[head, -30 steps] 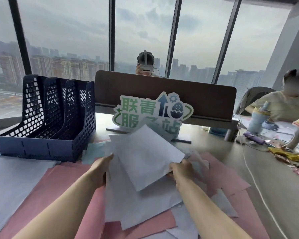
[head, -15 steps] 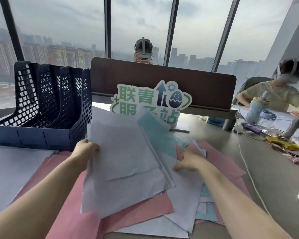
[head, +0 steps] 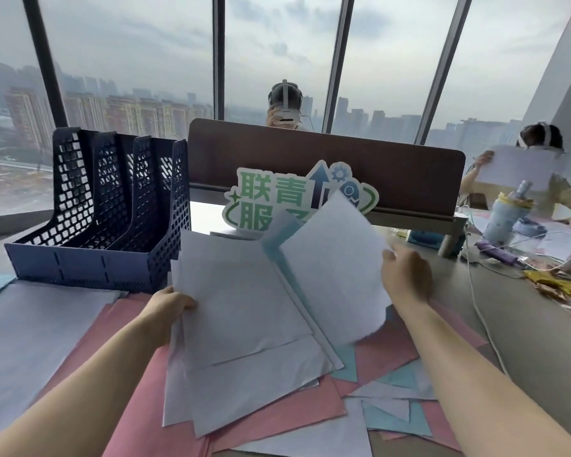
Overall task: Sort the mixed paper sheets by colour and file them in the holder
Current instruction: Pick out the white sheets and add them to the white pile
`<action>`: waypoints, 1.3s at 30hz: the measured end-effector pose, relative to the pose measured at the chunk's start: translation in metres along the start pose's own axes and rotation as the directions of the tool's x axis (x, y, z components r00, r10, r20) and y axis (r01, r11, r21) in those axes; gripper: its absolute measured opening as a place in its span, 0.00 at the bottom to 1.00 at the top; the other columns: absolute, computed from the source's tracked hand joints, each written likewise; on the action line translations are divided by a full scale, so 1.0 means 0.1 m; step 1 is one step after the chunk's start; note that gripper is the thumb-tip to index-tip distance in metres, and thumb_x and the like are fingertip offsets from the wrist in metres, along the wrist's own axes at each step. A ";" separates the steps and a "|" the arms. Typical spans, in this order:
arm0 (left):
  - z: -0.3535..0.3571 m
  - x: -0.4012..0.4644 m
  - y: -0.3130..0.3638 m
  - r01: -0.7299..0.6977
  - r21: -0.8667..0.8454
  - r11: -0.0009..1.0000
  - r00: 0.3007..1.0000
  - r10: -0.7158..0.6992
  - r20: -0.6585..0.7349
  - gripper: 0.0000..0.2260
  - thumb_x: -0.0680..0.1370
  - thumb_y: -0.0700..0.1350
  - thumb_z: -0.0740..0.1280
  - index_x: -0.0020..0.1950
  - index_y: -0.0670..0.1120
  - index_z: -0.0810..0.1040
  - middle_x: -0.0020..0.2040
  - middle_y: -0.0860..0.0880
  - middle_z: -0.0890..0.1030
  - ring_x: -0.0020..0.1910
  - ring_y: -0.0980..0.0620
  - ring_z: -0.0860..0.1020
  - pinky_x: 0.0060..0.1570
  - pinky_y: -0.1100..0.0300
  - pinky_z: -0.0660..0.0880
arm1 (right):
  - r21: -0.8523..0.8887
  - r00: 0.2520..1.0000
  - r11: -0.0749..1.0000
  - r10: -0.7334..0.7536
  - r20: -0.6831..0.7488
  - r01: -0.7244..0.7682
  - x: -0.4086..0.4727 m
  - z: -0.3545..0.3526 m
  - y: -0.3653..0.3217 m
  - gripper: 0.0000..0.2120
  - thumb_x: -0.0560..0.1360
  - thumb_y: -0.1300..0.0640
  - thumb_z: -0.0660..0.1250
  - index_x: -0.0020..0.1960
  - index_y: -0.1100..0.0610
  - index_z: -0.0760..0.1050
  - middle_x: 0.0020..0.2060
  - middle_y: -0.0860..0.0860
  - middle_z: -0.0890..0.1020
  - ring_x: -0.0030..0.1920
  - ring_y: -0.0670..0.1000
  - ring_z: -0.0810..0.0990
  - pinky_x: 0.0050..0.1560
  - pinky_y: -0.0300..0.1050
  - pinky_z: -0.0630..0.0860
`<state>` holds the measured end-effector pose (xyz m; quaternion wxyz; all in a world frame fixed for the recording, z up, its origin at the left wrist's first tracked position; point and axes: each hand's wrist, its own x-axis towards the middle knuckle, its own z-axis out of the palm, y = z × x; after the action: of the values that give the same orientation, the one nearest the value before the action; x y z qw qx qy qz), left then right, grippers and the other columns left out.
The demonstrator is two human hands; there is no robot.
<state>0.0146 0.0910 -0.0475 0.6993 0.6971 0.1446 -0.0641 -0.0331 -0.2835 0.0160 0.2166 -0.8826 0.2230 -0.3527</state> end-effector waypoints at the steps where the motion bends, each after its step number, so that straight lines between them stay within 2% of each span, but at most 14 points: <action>1: 0.00 0.00 -0.01 0.004 -0.008 1.000 1.000 -0.004 0.006 0.13 0.74 0.26 0.62 0.56 0.37 0.77 0.47 0.38 0.82 0.44 0.38 0.80 0.48 0.49 0.78 | 0.080 0.999 0.996 -0.025 -0.046 0.028 0.03 -0.03 -0.06 0.11 0.79 0.58 0.59 0.51 0.61 0.79 0.47 0.64 0.82 0.47 0.65 0.78 0.43 0.52 0.71; 4: -0.01 -0.02 0.00 0.022 -0.020 1.000 1.000 -0.022 0.015 0.15 0.74 0.26 0.61 0.57 0.37 0.77 0.49 0.36 0.82 0.46 0.35 0.81 0.52 0.42 0.79 | 0.329 0.997 0.944 0.012 -0.080 0.015 0.10 -0.03 -0.23 0.13 0.77 0.59 0.58 0.34 0.61 0.69 0.30 0.56 0.73 0.36 0.59 0.71 0.36 0.50 0.64; 7: -0.02 -0.04 0.01 0.026 -0.026 0.999 0.999 -0.025 0.031 0.16 0.74 0.26 0.60 0.58 0.36 0.76 0.50 0.34 0.82 0.47 0.35 0.81 0.52 0.42 0.79 | 0.491 0.986 0.860 0.164 -0.009 -0.139 0.11 0.02 -0.35 0.14 0.75 0.60 0.60 0.32 0.62 0.66 0.28 0.53 0.67 0.34 0.54 0.65 0.35 0.49 0.60; 10: -0.03 -0.03 0.03 0.044 -0.076 0.996 0.998 -0.042 0.037 0.17 0.75 0.27 0.59 0.60 0.38 0.76 0.50 0.34 0.82 0.43 0.36 0.81 0.46 0.46 0.80 | 0.473 0.973 0.853 0.160 0.165 -0.221 -0.03 0.23 -0.39 0.12 0.76 0.59 0.64 0.40 0.67 0.76 0.32 0.57 0.73 0.37 0.55 0.70 0.38 0.47 0.65; 13: -0.01 -0.04 0.04 0.026 -0.147 0.989 0.999 -0.021 0.033 0.14 0.80 0.34 0.60 0.65 0.38 0.74 0.49 0.38 0.81 0.41 0.40 0.80 0.46 0.48 0.78 | 0.423 0.932 0.871 0.100 0.347 -0.251 -0.34 0.49 -0.47 0.13 0.77 0.57 0.65 0.35 0.59 0.73 0.30 0.53 0.73 0.35 0.54 0.70 0.36 0.46 0.64; 16: 0.07 -0.10 0.08 0.053 -0.223 0.973 0.994 -0.029 0.108 0.19 0.83 0.50 0.61 0.71 0.42 0.71 0.60 0.43 0.78 0.54 0.41 0.79 0.48 0.52 0.75 | 0.361 0.901 0.909 0.037 0.432 -0.210 -0.61 0.73 -0.54 0.16 0.78 0.59 0.63 0.32 0.58 0.67 0.28 0.52 0.71 0.35 0.54 0.69 0.33 0.46 0.61; 19: 0.12 -0.05 0.07 -0.037 -0.162 0.986 0.991 0.057 0.121 0.26 0.80 0.55 0.64 0.75 0.45 0.67 0.72 0.49 0.69 0.71 0.44 0.69 0.64 0.53 0.65 | 0.306 0.856 0.934 0.001 0.516 -0.186 -0.78 0.86 -0.60 0.06 0.77 0.60 0.62 0.41 0.58 0.74 0.36 0.53 0.77 0.40 0.56 0.75 0.37 0.45 0.64; 23: 0.14 -0.02 0.05 -0.149 -0.059 0.987 0.985 0.153 0.074 0.21 0.69 0.33 0.71 0.63 0.37 0.77 0.51 0.39 0.83 0.42 0.43 0.82 0.52 0.46 0.79 | 0.243 0.782 0.956 -0.027 0.623 -0.161 -0.80 0.87 -0.62 0.04 0.75 0.56 0.65 0.41 0.54 0.76 0.38 0.50 0.79 0.42 0.54 0.77 0.41 0.44 0.70; 25: 0.16 -0.07 0.14 -0.234 -0.029 0.972 0.967 0.236 0.091 0.18 0.68 0.33 0.69 0.57 0.41 0.80 0.46 0.42 0.85 0.44 0.41 0.83 0.50 0.46 0.80 | 0.246 0.825 0.948 0.029 0.564 -0.201 -0.70 0.82 -0.59 0.06 0.76 0.53 0.66 0.50 0.53 0.80 0.48 0.51 0.83 0.52 0.55 0.80 0.51 0.44 0.73; 27: 0.19 -0.11 0.27 -0.338 -0.077 0.938 0.927 0.346 0.146 0.16 0.67 0.35 0.70 0.53 0.45 0.81 0.44 0.46 0.86 0.43 0.43 0.83 0.47 0.49 0.81 | 0.265 0.829 0.921 0.097 0.550 -0.284 -0.55 0.76 -0.56 0.20 0.77 0.48 0.67 0.66 0.55 0.74 0.61 0.54 0.79 0.62 0.56 0.77 0.60 0.46 0.71; 29: 0.24 -0.17 0.44 -0.428 -0.143 0.892 0.876 0.449 0.176 0.14 0.71 0.31 0.70 0.52 0.46 0.80 0.42 0.50 0.86 0.39 0.50 0.83 0.40 0.56 0.80 | 0.365 0.763 0.830 0.107 0.637 -0.421 -0.42 0.71 -0.55 0.28 0.74 0.40 0.68 0.68 0.55 0.72 0.60 0.56 0.78 0.58 0.57 0.78 0.56 0.47 0.72; 31: 0.30 -0.28 0.61 -0.512 -0.183 0.840 0.824 0.540 0.173 0.13 0.75 0.28 0.66 0.53 0.45 0.79 0.41 0.51 0.86 0.36 0.53 0.83 0.36 0.60 0.79 | 0.453 0.690 0.719 0.051 0.722 -0.527 -0.36 0.62 -0.57 0.32 0.66 0.33 0.72 0.58 0.56 0.77 0.50 0.57 0.81 0.47 0.56 0.80 0.46 0.48 0.73; 35: 0.42 -0.47 0.95 -0.697 -0.251 0.672 0.675 0.733 0.085 0.08 0.76 0.36 0.69 0.51 0.48 0.80 0.44 0.50 0.85 0.41 0.51 0.82 0.45 0.54 0.80 | 0.774 0.926 0.566 -0.047 0.375 -0.284 -0.22 0.31 -0.79 0.05 0.72 0.55 0.70 0.44 0.57 0.80 0.37 0.50 0.81 0.36 0.48 0.77 0.39 0.43 0.72; 39: 0.59 -0.59 1.13 -0.792 -0.266 0.549 0.579 0.814 -0.043 0.08 0.76 0.43 0.72 0.55 0.48 0.78 0.48 0.51 0.84 0.46 0.53 0.82 0.49 0.59 0.78 | 0.854 0.987 0.520 -0.134 0.084 -0.002 -0.21 -0.03 -1.03 0.04 0.73 0.56 0.66 0.48 0.55 0.77 0.38 0.49 0.80 0.39 0.50 0.75 0.43 0.46 0.72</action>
<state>-0.0023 0.0275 0.0771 0.7400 0.5860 -0.2131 0.2521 -0.0245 -0.1898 0.0624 0.6216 -0.6941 -0.0273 -0.3620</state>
